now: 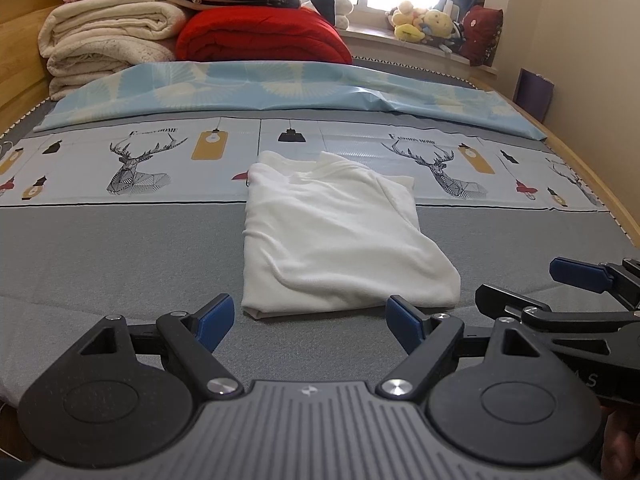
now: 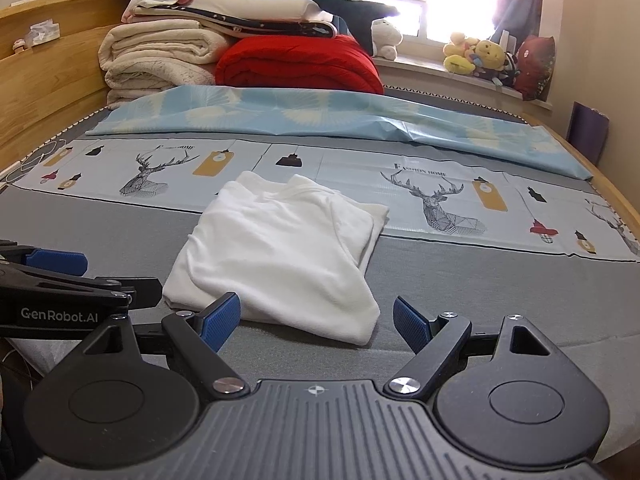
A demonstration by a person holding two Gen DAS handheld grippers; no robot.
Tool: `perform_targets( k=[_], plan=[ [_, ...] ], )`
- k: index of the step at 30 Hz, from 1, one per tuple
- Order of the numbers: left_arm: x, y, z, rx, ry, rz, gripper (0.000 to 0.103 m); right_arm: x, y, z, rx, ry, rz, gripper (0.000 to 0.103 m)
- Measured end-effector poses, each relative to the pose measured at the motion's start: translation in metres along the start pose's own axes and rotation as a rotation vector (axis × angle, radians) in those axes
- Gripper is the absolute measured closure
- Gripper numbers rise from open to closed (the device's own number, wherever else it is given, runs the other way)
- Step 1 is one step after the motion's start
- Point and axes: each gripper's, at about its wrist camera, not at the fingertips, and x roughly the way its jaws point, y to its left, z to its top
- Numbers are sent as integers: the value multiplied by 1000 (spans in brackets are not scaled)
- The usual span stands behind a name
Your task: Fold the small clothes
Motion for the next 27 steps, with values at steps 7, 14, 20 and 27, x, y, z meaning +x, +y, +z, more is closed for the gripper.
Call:
perform_targets(
  k=[7,14,20,27],
  plan=[
    [0,0,0,0,0,1,16,0,-1,0,2,1,2,18],
    [0,-1,0,0,1,0,16,1,0,1,8,6,3,18],
    [0,-1,0,-1,1,0,16,2,1,1,10,6,3,18],
    [0,-1,0,-1,0,0,16,3,1,1,16,10,5,18]
  ],
)
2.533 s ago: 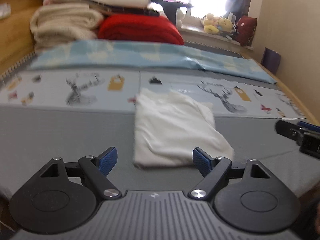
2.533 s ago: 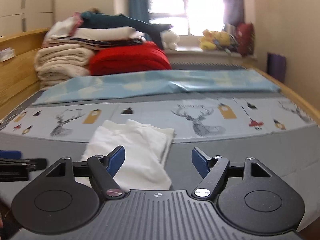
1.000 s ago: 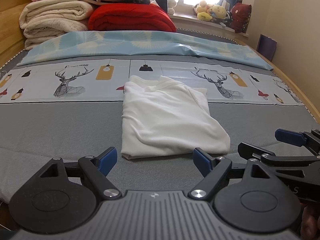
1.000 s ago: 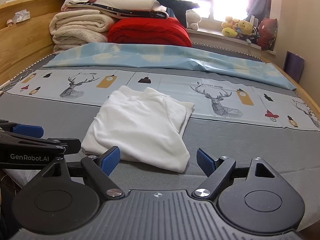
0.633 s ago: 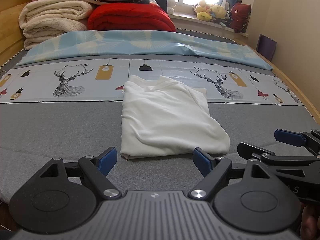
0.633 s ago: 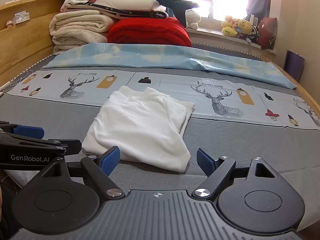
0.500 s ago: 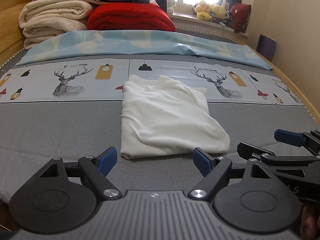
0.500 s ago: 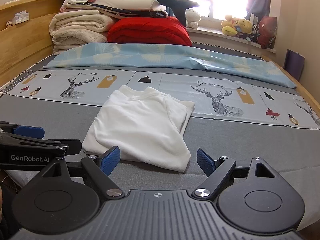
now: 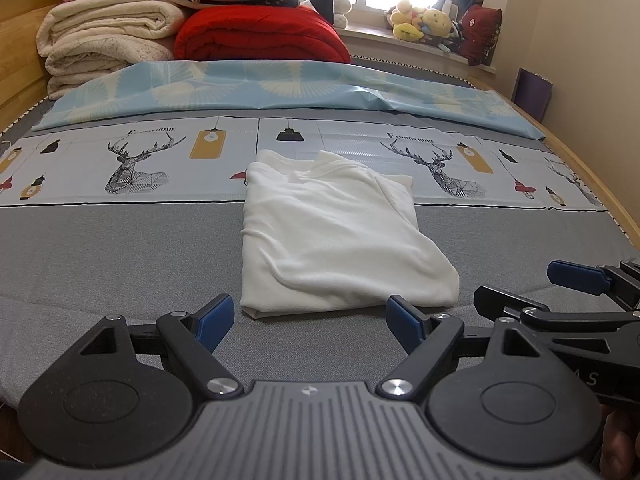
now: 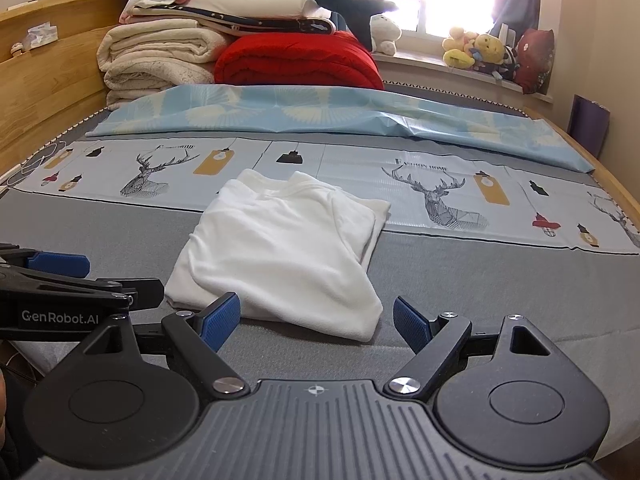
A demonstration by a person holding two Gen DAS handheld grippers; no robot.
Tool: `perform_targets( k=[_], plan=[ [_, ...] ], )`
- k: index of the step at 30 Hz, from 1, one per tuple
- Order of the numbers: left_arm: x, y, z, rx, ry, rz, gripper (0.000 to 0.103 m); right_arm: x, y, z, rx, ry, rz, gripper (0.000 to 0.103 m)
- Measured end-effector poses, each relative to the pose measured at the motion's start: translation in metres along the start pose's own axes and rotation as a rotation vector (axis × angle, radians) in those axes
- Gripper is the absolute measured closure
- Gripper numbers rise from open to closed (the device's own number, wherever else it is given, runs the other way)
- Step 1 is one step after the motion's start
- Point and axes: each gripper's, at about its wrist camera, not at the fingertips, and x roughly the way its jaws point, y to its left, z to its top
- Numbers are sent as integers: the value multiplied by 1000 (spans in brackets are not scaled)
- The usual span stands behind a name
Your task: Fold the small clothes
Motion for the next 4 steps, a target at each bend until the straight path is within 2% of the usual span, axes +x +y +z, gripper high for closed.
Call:
perform_targets(
  k=[4],
  plan=[
    [0,0,0,-1,1,0,16,0,0,0,2,2,1,18]
  ],
)
